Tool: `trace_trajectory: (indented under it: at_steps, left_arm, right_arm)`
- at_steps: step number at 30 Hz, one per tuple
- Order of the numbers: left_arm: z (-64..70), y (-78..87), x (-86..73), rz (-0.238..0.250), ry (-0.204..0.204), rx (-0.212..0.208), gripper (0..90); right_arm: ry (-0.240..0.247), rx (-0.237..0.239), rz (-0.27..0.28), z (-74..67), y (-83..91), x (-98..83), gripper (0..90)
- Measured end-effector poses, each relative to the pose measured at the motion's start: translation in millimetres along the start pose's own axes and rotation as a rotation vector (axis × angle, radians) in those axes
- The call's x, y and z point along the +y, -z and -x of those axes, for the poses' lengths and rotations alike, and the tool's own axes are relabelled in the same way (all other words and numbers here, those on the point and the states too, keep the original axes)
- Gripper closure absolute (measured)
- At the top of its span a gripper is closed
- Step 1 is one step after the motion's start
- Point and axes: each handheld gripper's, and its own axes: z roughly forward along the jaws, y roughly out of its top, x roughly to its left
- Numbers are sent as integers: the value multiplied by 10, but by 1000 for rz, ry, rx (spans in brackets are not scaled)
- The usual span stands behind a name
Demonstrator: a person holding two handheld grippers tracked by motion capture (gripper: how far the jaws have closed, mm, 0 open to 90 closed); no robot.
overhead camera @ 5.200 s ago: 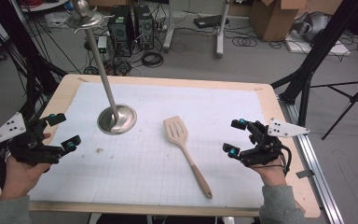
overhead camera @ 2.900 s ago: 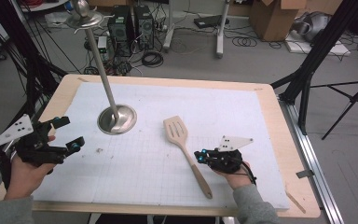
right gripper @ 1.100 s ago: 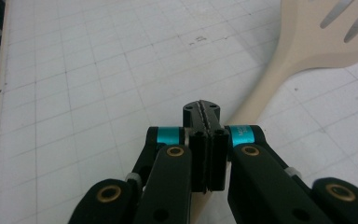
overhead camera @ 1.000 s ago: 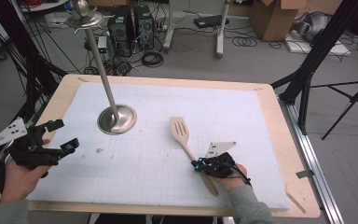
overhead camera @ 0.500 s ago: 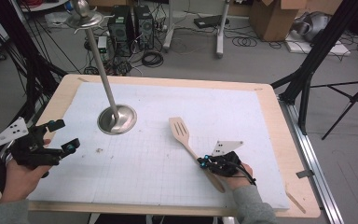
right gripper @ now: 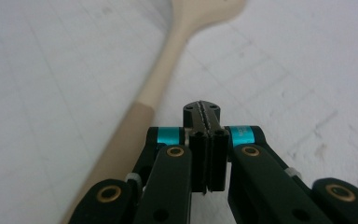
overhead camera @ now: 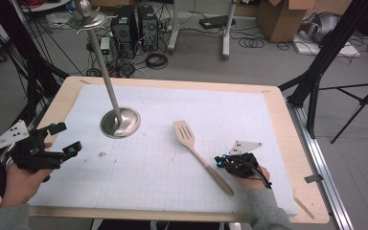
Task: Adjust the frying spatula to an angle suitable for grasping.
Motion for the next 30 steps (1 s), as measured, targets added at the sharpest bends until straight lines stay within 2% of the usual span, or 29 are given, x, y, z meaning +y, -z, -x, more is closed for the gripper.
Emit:
trace_trajectory:
  at_steps: [2, 3, 4, 6, 7, 8, 9, 10, 11, 13, 15, 20, 22, 26, 28, 30]
  left_arm:
    - [-3, -6, 0, 0, 1, -2, 18]
    - [0, -9, 2, 1, 1, -3, 17]
    - [1, -11, 3, 0, -3, -5, 17]
    - [6, -19, 6, 0, -3, -7, 17]
    - [8, -23, 6, 0, -3, -6, 17]
    - [10, -27, 5, 0, -1, -6, 17]
    - [9, -29, 5, -3, -4, -8, 17]
    - [9, -31, 3, -4, -4, -8, 17]
    - [8, -31, 1, -4, -3, -7, 17]
    - [4, -24, 1, -4, -1, -7, 17]
    - [0, -13, -1, -2, -1, -6, 17]
    - [-1, 12, -5, 1, 4, -6, 17]
    - [0, 34, 1, 7, 4, -1, 17]
    - [-2, 50, 2, 10, 8, 2, 17]
    - [-2, 56, -2, 9, 7, 2, 18]
    - [-1, 59, -3, 8, 8, 4, 17]
  right_arm:
    - [-1, 9, 10, -20, 1, 17, 900]
    - [20, 65, 42, -84, -8, 51, 900]
    - [20, 65, 42, -84, -8, 51, 900]
    - [43, 118, 54, -162, -41, 86, 900]
    - [68, 166, 48, -246, -93, 120, 900]
    - [79, 182, 32, -273, -127, 129, 900]
    - [79, 182, 32, -273, -127, 129, 900]
    - [95, 192, -9, -311, -196, 127, 900]
    - [95, 192, -9, -311, -196, 127, 900]
    - [123, 180, -75, -327, -255, 102, 900]
    - [91, 160, -73, -272, -226, 84, 900]
    - [74, 115, -83, -205, -188, 60, 900]
    - [64, 76, -82, -150, -165, 42, 900]
    - [51, 47, -81, -84, -138, 19, 900]
    - [34, 4, -87, -37, -111, 4, 900]
    - [31, -4, -86, -17, -106, -3, 900]
